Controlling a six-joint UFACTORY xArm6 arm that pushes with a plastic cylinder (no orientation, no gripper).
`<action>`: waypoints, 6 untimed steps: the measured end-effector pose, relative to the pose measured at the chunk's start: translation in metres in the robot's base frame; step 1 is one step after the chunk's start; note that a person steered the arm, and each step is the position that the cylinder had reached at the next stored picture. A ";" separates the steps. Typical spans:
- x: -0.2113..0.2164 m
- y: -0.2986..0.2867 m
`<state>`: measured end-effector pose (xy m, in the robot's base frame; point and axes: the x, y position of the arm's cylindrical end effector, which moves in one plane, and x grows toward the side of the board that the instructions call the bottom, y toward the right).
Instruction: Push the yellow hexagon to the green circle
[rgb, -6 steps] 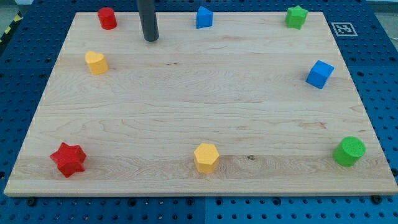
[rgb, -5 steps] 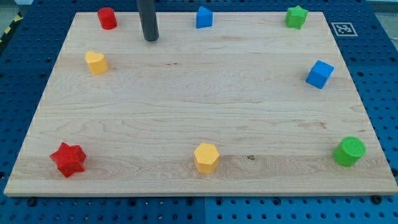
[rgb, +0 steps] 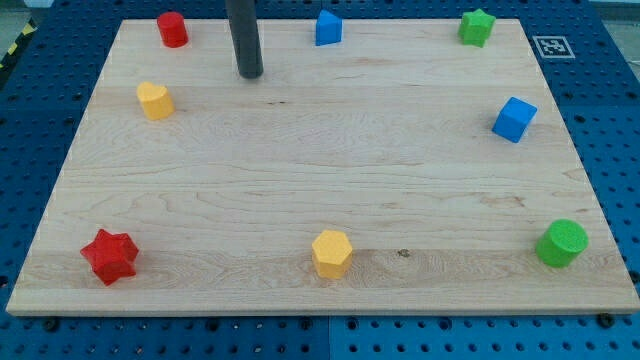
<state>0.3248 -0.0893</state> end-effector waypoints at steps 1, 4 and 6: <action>0.057 0.023; 0.222 0.027; 0.262 0.049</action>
<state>0.5870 -0.0399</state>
